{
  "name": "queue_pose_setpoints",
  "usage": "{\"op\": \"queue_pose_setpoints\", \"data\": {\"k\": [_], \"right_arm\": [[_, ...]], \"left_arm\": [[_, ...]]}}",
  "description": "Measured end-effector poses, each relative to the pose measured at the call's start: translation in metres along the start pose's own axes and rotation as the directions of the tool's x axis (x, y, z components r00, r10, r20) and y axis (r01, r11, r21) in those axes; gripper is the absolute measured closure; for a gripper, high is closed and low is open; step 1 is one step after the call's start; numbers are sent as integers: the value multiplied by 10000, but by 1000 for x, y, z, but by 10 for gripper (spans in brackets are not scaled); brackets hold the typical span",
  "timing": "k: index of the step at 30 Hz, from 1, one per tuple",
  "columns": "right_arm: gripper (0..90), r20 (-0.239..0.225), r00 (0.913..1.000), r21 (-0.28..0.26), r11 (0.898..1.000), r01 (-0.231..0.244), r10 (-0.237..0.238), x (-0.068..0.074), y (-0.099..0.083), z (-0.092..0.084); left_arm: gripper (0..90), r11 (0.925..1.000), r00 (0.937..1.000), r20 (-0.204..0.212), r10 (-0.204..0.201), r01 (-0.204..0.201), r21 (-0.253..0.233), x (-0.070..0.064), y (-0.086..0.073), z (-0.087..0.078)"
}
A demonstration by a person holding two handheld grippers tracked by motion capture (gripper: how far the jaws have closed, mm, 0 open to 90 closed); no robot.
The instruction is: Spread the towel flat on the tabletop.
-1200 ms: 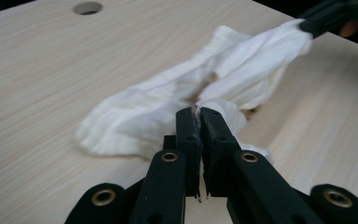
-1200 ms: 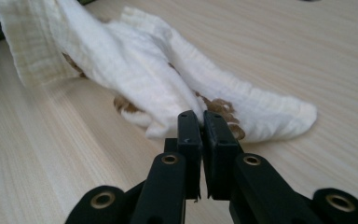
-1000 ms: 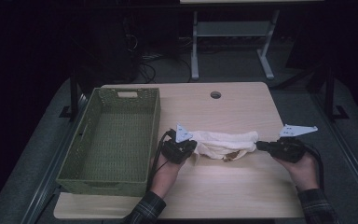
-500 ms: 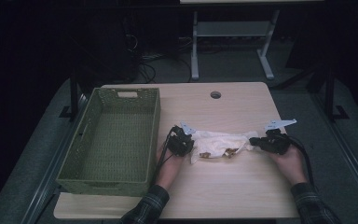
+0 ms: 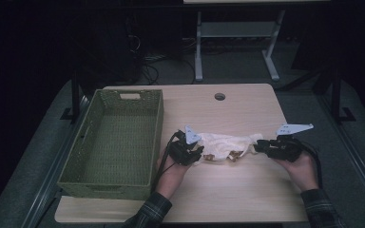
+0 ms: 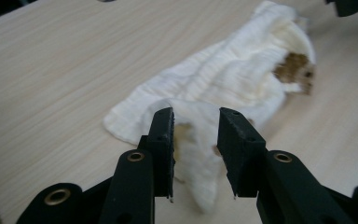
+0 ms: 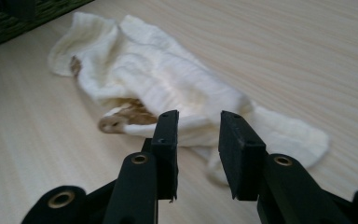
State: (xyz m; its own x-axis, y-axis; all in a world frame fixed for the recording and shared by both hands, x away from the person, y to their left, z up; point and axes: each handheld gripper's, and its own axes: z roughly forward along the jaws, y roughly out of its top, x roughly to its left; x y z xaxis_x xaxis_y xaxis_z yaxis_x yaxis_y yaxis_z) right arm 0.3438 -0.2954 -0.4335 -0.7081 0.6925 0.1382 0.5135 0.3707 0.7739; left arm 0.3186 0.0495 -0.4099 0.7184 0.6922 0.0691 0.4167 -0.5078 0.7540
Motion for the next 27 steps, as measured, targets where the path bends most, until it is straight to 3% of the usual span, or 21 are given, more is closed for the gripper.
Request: {"op": "queue_pose_setpoints", "data": {"k": [6, 11, 15, 18, 21, 23, 24, 27], "right_arm": [[679, -634, 9970, 115, 9990, 441, -433, 21, 1, 8], [645, -1000, 9925, 390, 9964, 751, -709, 36, 2, 24], [596, -933, 9915, 556, 9938, 959, -905, 45, 4, 39], [585, -606, 9892, 862, 9866, 1383, -1334, 49, 6, 50], [590, -599, 9897, 1042, 9852, 1358, -1301, 50, 8, 59], [647, -531, 9891, 1164, 9829, 1427, -1373, 50, 9, 63], [778, -496, 9895, 1312, 9812, 1414, -1359, 51, 9, 67], [855, -459, 9884, 1390, 9789, 1496, -1446, 49, 9, 66]], "left_arm": [[678, 9974, 9988, 452, -163, 131, 703, -4, -16, 17], [659, 9912, 9995, 318, 67, -108, 1318, 0, -25, 34], [650, 9856, 9994, 333, -26, -30, 1693, 2, -29, 42], [657, 9860, 9993, 363, -77, 16, 1666, 3, -30, 44], [667, 9867, 9990, 400, -190, 122, 1621, 4, -30, 45], [682, 9865, 9991, 383, -186, 121, 1631, 5, -30, 45], [694, 9864, 9991, 382, -195, 130, 1640, 5, -30, 45], [707, 9869, 9989, 399, -248, 181, 1600, 6, -30, 45]]}}
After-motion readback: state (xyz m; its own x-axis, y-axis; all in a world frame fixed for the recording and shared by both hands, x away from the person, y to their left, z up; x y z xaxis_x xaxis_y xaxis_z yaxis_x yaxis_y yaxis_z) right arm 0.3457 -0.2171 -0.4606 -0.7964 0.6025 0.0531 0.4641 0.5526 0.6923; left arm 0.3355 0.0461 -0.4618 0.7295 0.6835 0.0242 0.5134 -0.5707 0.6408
